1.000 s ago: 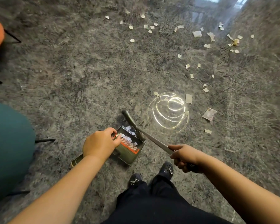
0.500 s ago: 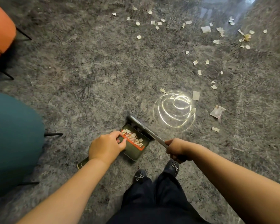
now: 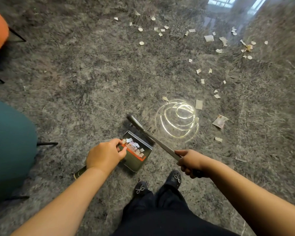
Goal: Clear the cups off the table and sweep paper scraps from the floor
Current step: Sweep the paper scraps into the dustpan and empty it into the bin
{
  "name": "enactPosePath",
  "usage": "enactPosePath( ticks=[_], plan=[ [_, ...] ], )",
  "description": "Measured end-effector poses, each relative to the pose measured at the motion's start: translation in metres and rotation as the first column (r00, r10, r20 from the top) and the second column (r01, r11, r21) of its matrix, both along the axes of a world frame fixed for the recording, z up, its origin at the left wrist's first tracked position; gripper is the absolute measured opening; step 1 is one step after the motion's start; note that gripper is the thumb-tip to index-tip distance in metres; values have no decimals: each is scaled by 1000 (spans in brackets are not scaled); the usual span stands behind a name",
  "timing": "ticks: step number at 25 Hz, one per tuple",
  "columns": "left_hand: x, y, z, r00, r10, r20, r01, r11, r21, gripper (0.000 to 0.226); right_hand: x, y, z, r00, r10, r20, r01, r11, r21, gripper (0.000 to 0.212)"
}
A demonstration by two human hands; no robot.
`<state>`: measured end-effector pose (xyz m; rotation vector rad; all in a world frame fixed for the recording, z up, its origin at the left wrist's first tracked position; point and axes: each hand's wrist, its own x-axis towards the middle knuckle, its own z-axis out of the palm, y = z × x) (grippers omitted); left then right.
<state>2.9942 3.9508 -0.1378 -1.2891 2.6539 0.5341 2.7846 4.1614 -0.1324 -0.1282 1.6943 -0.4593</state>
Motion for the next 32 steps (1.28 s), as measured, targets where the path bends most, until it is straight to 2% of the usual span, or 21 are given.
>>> enactPosePath(
  ticks=[3,7,13,17,22,26,29,32],
  plan=[
    [-4,-1,-1,1000,-5,4,5,1000,17,26,3,-12,-15,1000,0,-26,0,1000,-7,63],
    [-7,-10,5,1000,15,-4,-15,997,81,29,5,5,-19,994,-114,0,114,993,-20,63],
    [-35,8,21,993,-67,-93,69,997,19,28,-2,58,-1,947,-321,23,321,946,-31,61],
    [-90,30,28,959,-245,-140,249,968,15,31,-16,85,9,855,-517,33,518,853,-66,53],
    [-180,65,28,905,-411,-111,414,910,1,31,-65,134,14,666,-745,38,745,661,-92,42],
    [-256,90,26,884,-455,-102,456,890,-17,29,-124,190,16,590,-807,2,804,588,-87,34],
    [-311,113,26,854,-517,-54,517,856,-19,30,-167,232,19,508,-861,-1,858,506,-81,21],
    [-359,135,25,828,-560,-14,560,828,-37,32,-207,271,13,451,-893,-9,891,450,-64,20]
  ],
)
